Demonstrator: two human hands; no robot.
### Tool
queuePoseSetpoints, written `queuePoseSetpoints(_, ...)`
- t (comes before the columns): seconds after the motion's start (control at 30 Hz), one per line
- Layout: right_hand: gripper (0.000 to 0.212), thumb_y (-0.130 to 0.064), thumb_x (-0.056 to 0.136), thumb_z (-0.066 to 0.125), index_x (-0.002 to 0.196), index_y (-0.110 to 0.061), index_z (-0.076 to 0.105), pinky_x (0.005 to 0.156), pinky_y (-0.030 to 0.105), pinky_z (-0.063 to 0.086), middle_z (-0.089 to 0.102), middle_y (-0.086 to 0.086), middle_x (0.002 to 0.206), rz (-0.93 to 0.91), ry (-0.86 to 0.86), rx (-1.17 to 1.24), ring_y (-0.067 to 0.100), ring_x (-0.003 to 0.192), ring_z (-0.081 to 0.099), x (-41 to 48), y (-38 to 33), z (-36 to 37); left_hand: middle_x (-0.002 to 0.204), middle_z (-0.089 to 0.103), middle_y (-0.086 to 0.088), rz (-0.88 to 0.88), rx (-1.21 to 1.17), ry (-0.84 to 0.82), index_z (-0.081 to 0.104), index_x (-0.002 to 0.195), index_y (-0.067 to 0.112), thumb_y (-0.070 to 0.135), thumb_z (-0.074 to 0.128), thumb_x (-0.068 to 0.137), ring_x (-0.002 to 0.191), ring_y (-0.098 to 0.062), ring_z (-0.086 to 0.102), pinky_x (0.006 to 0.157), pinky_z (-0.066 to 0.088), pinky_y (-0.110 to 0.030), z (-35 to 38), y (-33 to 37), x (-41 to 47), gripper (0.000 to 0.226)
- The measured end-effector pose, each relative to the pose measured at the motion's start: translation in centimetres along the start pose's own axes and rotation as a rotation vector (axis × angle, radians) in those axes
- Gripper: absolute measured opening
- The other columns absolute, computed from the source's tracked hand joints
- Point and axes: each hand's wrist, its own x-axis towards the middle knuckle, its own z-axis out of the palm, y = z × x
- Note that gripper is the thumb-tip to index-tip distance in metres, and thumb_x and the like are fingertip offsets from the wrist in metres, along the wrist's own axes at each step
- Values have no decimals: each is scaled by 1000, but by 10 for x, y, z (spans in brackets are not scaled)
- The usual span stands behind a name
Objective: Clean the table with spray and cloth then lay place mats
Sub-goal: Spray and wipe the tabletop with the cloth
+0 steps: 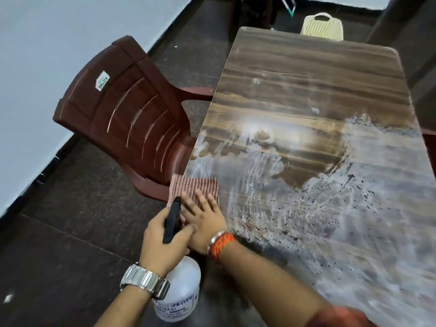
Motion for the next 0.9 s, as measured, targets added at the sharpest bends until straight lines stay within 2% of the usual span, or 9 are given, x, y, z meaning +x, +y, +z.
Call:
queuePoseSetpoints(0.07,65,-57,92,13,153,-36,5,117,53,-4,-1,-6,162,87,37,18,28,148,-8,44,29,-19,68,64,-17,4,-40,-9,62,77,13,11,78,76,51,-27,61,44,50,-29,5,3,10,16)
queuePoseSetpoints(0.17,62,-57,95,19,153,-37,7,117,52,-3,2,-7,162,245,107,37,27,148,-2,88,93,-45,64,60,-11,-2,-79,17,59,79,7,5,79,78,48,-29,58,45,52,-35,10,6,22,21)
queuePoseSetpoints(0.33,65,-55,94,19,154,-33,4,117,54,-3,-2,-3,162,777,211,69,31,148,-3,42,231,-70,60,59,-3,37,-89,-13,57,79,5,5,80,76,47,-25,59,46,53,-38,15,13,26,24)
queuePoseSetpoints(0.47,64,-52,93,21,153,-36,2,114,61,-4,-6,2,162,986,199,158,37,146,-8,18,226,-72,59,58,-2,43,-70,-38,57,79,5,6,80,78,47,-27,59,47,53,-41,19,16,22,23)
queuePoseSetpoints(0.53,62,-53,94,22,152,-40,2,111,65,-7,-5,6,162,803,132,103,41,145,-8,27,176,-60,60,58,-3,29,-77,-39,57,79,4,2,79,79,49,-26,58,46,53,-38,22,14,20,22)
queuePoseSetpoints(0.67,64,-62,88,20,149,-45,14,110,65,-7,4,4,162,68,-28,-52,38,146,-4,-1,58,-22,62,60,-15,50,-86,-73,58,80,2,5,79,75,51,-28,58,46,50,-34,29,17,13,22)
queuePoseSetpoints(0.73,69,-68,83,15,149,-46,13,113,60,-7,5,0,162,-17,-24,-35,32,147,-3,-24,64,-23,63,63,-16,85,-42,-113,60,79,3,12,78,73,52,-31,60,50,50,-37,32,19,8,22)
queuePoseSetpoints(0.8,67,-71,86,13,149,-48,6,114,57,-7,-2,-3,162,176,57,-75,31,147,-5,-42,116,-30,58,59,-11,75,-30,-124,56,78,2,7,80,76,46,-31,56,48,48,-37,36,19,4,24)
queuePoseSetpoints(0.9,64,-70,90,14,149,-48,1,115,60,1,-5,-2,162,797,131,14,34,147,-2,-92,213,-40,55,55,-6,61,-40,-146,54,79,3,0,77,79,43,-28,55,44,48,-34,38,14,-6,23)
